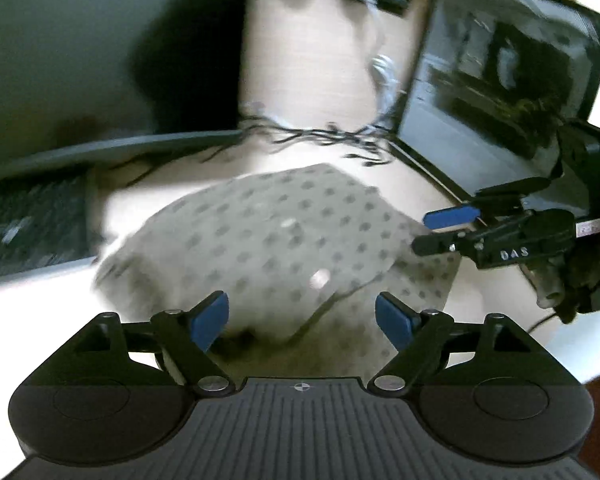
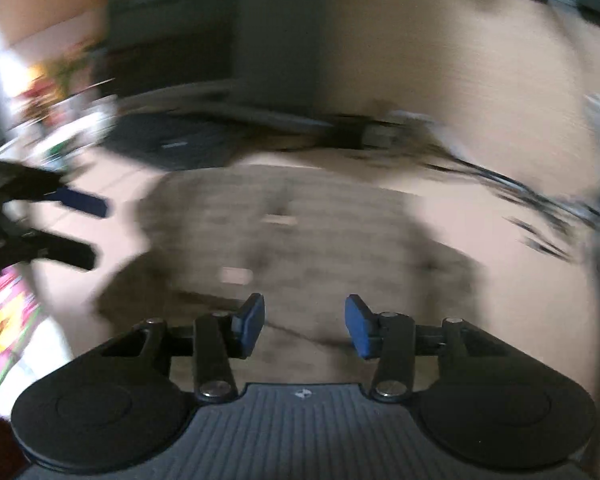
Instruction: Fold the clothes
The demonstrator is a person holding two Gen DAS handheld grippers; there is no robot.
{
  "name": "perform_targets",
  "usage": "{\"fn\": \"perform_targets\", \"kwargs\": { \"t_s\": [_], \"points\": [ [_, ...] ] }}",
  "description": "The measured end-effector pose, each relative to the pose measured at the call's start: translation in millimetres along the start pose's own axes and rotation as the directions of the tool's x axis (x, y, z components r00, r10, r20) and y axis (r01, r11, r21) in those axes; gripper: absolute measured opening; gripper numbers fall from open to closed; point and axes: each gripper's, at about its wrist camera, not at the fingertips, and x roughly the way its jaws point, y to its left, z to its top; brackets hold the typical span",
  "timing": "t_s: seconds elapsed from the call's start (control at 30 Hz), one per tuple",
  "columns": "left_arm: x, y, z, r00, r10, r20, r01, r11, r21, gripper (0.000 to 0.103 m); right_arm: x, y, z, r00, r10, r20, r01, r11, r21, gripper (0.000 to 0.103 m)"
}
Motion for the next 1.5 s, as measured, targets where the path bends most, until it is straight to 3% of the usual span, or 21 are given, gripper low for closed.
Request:
{"fn": "perform_targets", "kwargs": {
  "t_s": [0.1, 0.23, 0.37, 0.43, 0.47, 0.53, 0.57, 0.6, 0.67, 0.73, 0.8, 0.9, 1.03, 1.1, 1.2, 1.3, 1.4, 1.5],
  "points": [
    [38.9, -35.7, 22.1, 1.0, 0.014, -0.007, -0.012, 0.985, 0.175, 0.093, -3.9, -28.8, -16.5, 0.991, -0.136, -0.011, 0.136, 0.977, 0.165, 0.045],
    [92.4, -79.5, 36.7, 0.998, -0.025, -0.065, 0.047, 0.929, 0.368, 0.095, -14.5, -49.1, -40.1, 0.984, -0.178, -0.002, 0.17, 0.935, 0.311, 0.045],
    [139.5, -109.9, 30.3, 0.994, 0.064, -0.085, -0.012, 0.862, 0.508, 0.095, -19.8, -54.0, -56.8, 0.978, -0.207, 0.013, 0.186, 0.903, 0.388, 0.045],
    [157.6, -113.8, 26.9, 0.99, 0.1, -0.095, -0.034, 0.844, 0.535, 0.094, -19.6, -59.9, -64.9, 0.977, -0.214, 0.009, 0.19, 0.885, 0.424, 0.045],
    [164.0, -113.6, 26.6, 0.989, 0.113, -0.096, -0.043, 0.84, 0.541, 0.093, -17.8, -61.7, -66.8, 0.976, -0.216, 0.006, 0.192, 0.88, 0.435, 0.045],
    [169.9, -109.8, 29.2, 0.987, 0.135, -0.086, -0.067, 0.835, 0.546, 0.072, -13.5, -64.6, -68.8, 0.976, -0.219, 0.005, 0.193, 0.872, 0.449, 0.045],
    [169.7, -106.0, 32.3, 0.986, 0.146, -0.081, -0.079, 0.835, 0.544, 0.044, -11.1, -66.1, -68.9, 0.976, -0.218, 0.007, 0.191, 0.87, 0.454, 0.046],
    [167.6, -100.0, 37.4, 0.986, 0.144, -0.081, -0.08, 0.848, 0.524, 0.028, -8.6, -67.6, -69.0, 0.976, -0.217, 0.009, 0.189, 0.868, 0.46, 0.049],
    [157.5, -80.5, 53.1, 0.991, 0.107, -0.085, -0.06, 0.902, 0.428, 0.016, -2.1, -68.8, -64.7, 0.976, -0.214, 0.035, 0.175, 0.873, 0.455, 0.054],
    [143.0, -54.7, 68.1, 0.993, 0.105, -0.049, -0.086, 0.949, 0.302, 0.014, 7.5, -69.8, -58.0, 0.973, -0.224, 0.053, 0.178, 0.879, 0.442, 0.055],
    [129.7, -27.8, 80.9, 0.994, 0.105, -0.017, -0.1, 0.979, 0.179, 0.013, 20.7, -74.7, -48.8, 0.974, -0.218, 0.057, 0.172, 0.883, 0.437, 0.055],
    [118.2, 1.1, 93.9, 0.993, 0.114, 0.006, -0.114, 0.99, 0.083, 0.012, 41.9, -78.9, -38.3, 0.979, -0.201, 0.028, 0.172, 0.894, 0.414, 0.055],
    [107.8, 17.7, 102.0, 0.991, 0.128, 0.029, -0.129, 0.99, 0.048, 0.012, 56.0, -76.7, -34.6, 0.983, -0.182, -0.006, 0.171, 0.911, 0.375, 0.054],
    [106.8, 24.7, 105.0, 0.992, 0.124, 0.032, -0.125, 0.992, 0.027, 0.012, 56.8, -73.1, -32.5, 0.99, -0.144, -0.008, 0.137, 0.924, 0.356, 0.009],
    [107.4, 35.9, 107.4, 0.994, 0.109, 0.03, -0.108, 0.994, -0.016, 0.012, 42.9, -48.8, -23.2, 0.994, -0.097, 0.042, 0.086, 0.974, 0.211, 0.004],
    [105.1, 42.9, 107.6, 0.994, 0.101, 0.029, -0.1, 0.994, -0.039, 0.012, 28.7, -8.5, -17.5, 0.999, -0.024, 0.027, 0.026, 0.998, -0.057, 0.003],
    [105.5, 42.3, 104.8, 0.995, 0.095, 0.028, -0.094, 0.995, -0.044, 0.012, 25.8, 29.2, -26.1, 0.997, 0.048, -0.065, -0.065, 0.955, -0.288, 0.0],
    [103.1, 38.8, 98.2, 0.996, 0.082, 0.025, -0.08, 0.995, -0.053, 0.012, 31.8, 60.7, -49.7, 0.983, 0.072, -0.168, -0.143, 0.873, -0.466, 0.0]
  ]
}}
